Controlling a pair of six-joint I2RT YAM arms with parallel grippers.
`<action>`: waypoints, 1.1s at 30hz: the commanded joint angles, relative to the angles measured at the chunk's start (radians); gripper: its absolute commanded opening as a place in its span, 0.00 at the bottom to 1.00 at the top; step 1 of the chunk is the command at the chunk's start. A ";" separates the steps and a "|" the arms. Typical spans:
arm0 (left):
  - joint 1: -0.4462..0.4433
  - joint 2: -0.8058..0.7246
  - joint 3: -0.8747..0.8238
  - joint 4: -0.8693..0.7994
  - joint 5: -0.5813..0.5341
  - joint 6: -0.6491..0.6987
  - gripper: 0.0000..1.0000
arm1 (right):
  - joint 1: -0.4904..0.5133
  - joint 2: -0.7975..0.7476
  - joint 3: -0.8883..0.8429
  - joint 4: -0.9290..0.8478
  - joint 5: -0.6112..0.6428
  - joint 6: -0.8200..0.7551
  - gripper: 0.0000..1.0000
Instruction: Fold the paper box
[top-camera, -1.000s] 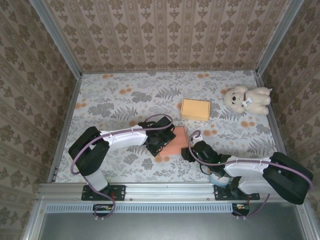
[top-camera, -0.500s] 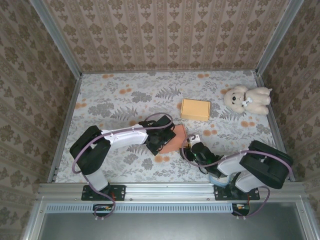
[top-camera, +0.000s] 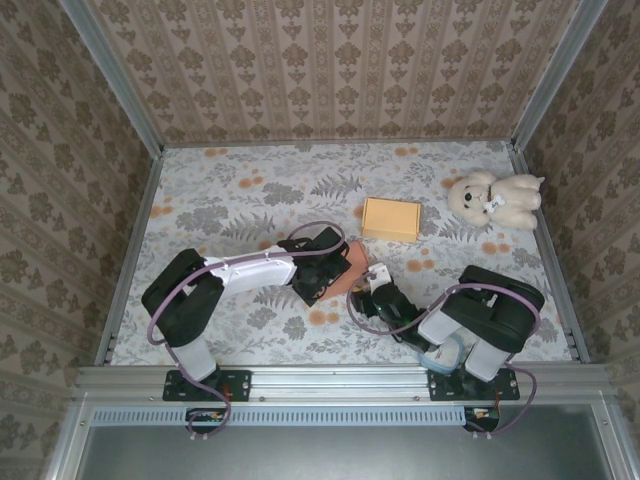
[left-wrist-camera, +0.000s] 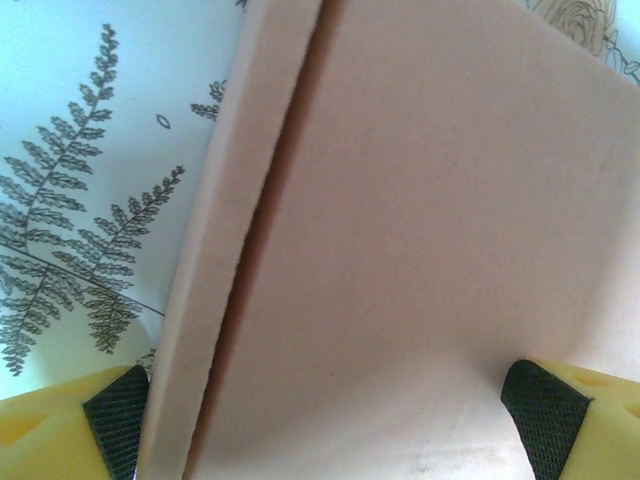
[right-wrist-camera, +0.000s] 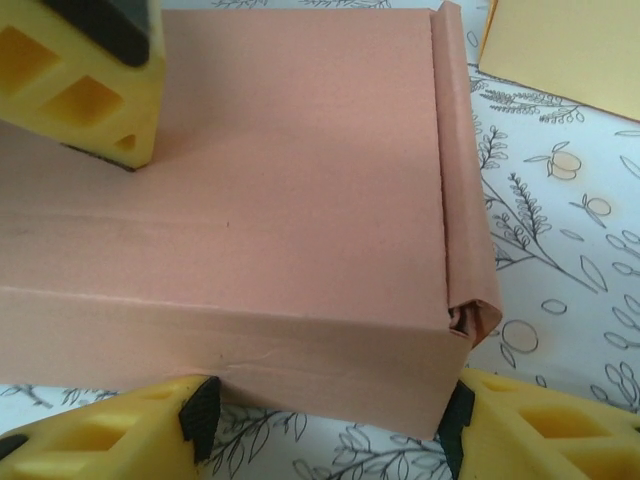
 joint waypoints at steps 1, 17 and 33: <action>-0.027 0.020 -0.026 0.038 0.099 0.050 0.95 | -0.003 0.037 0.041 -0.098 -0.022 -0.011 0.65; -0.063 -0.186 -0.019 -0.041 -0.147 0.214 0.99 | -0.072 -0.487 0.068 -0.737 -0.158 0.279 0.63; 0.200 -0.137 0.014 0.371 0.092 1.151 0.97 | -0.298 -0.528 0.064 -0.723 -0.487 0.507 0.00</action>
